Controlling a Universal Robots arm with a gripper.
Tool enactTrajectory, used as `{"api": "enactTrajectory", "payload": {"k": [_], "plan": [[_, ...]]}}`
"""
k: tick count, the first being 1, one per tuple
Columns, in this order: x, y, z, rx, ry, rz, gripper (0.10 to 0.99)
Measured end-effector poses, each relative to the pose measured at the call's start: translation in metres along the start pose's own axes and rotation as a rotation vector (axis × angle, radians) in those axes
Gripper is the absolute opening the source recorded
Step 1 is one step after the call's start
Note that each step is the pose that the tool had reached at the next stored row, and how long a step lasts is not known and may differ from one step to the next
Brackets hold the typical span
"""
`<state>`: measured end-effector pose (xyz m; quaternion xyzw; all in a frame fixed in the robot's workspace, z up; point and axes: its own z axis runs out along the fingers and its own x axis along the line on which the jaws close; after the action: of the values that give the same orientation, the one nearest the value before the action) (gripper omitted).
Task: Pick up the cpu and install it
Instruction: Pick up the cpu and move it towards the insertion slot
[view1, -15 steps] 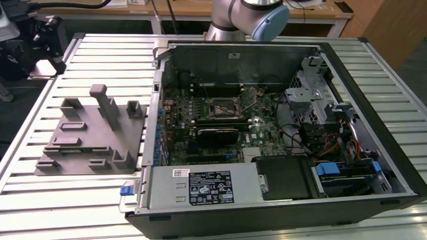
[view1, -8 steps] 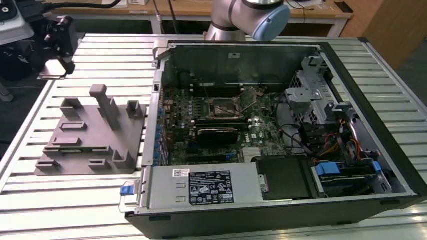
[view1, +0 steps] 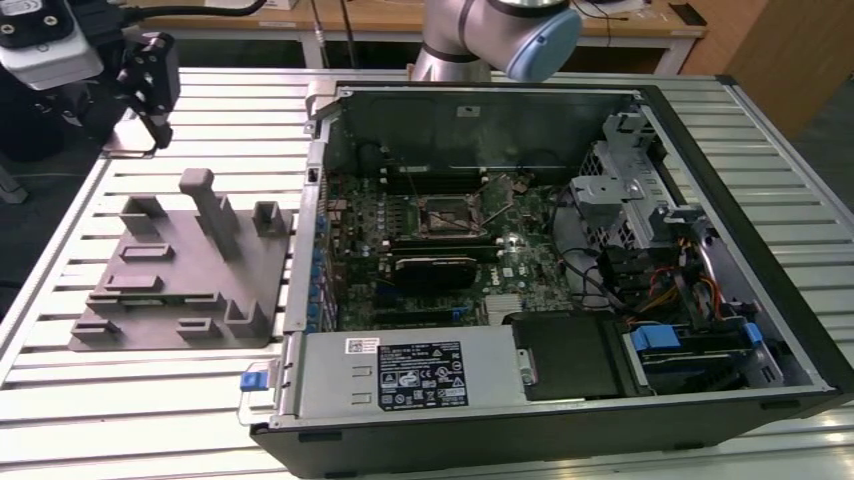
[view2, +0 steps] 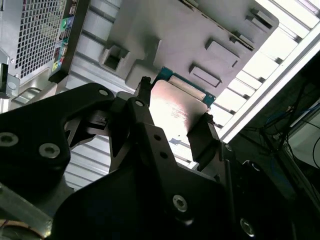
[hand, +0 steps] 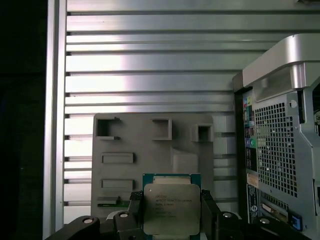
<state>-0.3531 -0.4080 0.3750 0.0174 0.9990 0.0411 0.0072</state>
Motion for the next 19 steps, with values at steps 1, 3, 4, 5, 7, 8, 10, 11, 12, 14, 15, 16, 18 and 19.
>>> {"api": "enactTrajectory", "payload": {"k": [1,3,4,5,7,8,10,11,12,14,15,16,18,19], "plan": [[-0.0029,0.0001,0.0001,0.000,0.0001,0.000,0.541],[-0.0086,0.0003,0.0002,0.000,0.0006,0.000,0.541],[-0.0109,0.0004,0.0002,0.000,0.0008,0.000,0.541],[-0.0124,0.0004,0.0002,0.000,0.0009,0.000,0.541],[-0.0141,0.0005,-0.0004,0.000,0.0013,0.000,0.541],[-0.0146,0.0006,-0.0012,0.000,0.0015,0.000,0.541],[-0.0153,0.0009,-0.0034,0.000,0.0013,0.000,0.541],[-0.0155,0.0010,-0.0047,0.000,0.0013,0.000,0.541],[-0.0158,0.0011,-0.0060,0.000,0.0013,0.000,0.541],[-0.0161,0.0013,-0.0081,0.000,0.0012,0.000,0.541],[-0.0163,0.0013,-0.0087,0.000,0.0012,0.000,0.541],[-0.0163,0.0013,-0.0086,0.000,0.0010,0.000,0.541],[-0.0164,0.0013,-0.0086,0.000,0.0011,0.000,0.541],[-0.0164,0.0013,-0.0087,0.000,0.0012,0.000,0.541]]}}
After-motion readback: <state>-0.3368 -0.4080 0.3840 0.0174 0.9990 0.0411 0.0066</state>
